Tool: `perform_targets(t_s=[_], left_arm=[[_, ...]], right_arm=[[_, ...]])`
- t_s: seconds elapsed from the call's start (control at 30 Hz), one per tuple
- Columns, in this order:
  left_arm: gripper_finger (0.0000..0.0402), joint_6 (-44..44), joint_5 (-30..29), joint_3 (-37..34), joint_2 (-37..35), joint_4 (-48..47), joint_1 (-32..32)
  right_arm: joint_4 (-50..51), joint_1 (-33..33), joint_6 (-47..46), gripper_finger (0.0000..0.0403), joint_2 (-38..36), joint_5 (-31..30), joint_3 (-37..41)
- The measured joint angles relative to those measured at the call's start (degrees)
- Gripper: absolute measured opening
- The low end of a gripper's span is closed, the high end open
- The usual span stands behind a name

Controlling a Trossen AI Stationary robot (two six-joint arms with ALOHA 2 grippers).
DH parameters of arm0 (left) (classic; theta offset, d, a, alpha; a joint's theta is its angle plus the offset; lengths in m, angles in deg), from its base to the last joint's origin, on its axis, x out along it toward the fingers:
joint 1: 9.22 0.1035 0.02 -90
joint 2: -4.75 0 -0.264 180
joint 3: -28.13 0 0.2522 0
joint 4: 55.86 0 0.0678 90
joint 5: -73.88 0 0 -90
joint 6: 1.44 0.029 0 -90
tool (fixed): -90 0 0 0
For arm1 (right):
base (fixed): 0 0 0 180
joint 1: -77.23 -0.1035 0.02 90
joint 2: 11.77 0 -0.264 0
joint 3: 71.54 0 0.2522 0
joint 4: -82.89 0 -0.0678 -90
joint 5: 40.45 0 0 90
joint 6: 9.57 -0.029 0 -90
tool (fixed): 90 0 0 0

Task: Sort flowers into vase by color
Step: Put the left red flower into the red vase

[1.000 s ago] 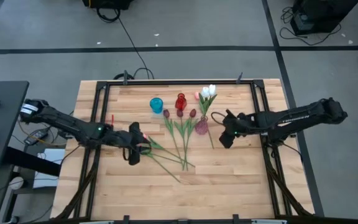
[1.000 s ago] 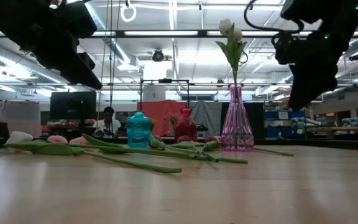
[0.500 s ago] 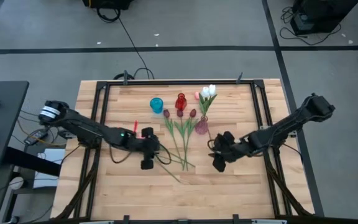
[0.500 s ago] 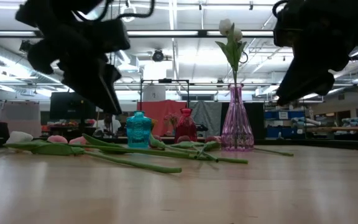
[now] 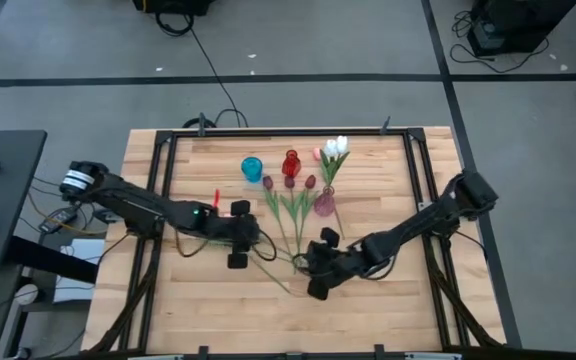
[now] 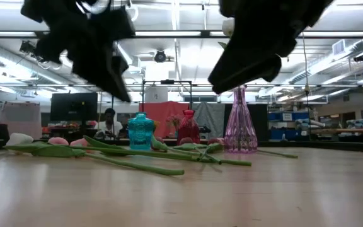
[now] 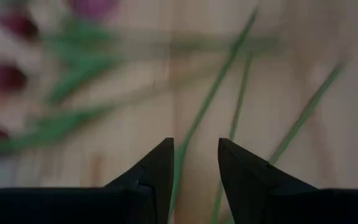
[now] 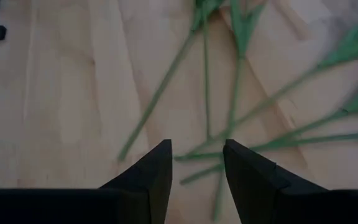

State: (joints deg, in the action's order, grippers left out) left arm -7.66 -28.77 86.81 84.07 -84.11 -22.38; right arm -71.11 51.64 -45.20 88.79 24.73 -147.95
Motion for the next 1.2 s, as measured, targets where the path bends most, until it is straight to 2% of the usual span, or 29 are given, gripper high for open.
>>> perform_targets(t_s=[0.2,0.47,0.57,0.7,0.87,1.2], left_arm=[[0.0131,-0.24,-1.60,-6.38,-9.40,7.51,-1.26],[0.0131,1.40,-2.97,-14.64,-15.78,20.83,-3.51],[0.0131,3.27,-3.58,-17.67,-15.94,30.27,-3.79],[0.0131,4.15,-2.82,-21.07,-17.07,37.06,-3.83],[0.0131,3.16,-1.93,-22.64,-18.86,35.48,-4.19],[0.0131,0.82,-0.21,-22.73,-20.18,32.81,-5.78]], right_arm=[[2.31,1.59,-0.64,0.0153,8.32,-8.66,-9.06],[5.42,6.17,-2.60,0.0152,18.81,-18.83,-19.43],[7.43,9.41,-3.21,0.0152,21.42,-17.67,-22.04],[7.66,13.19,-4.55,0.0152,23.70,-14.41,-22.74],[7.05,15.96,-7.37,0.0152,25.99,-9.89,-22.78],[10.72,17.23,-11.25,0.0145,26.83,-8.28,-22.45]])
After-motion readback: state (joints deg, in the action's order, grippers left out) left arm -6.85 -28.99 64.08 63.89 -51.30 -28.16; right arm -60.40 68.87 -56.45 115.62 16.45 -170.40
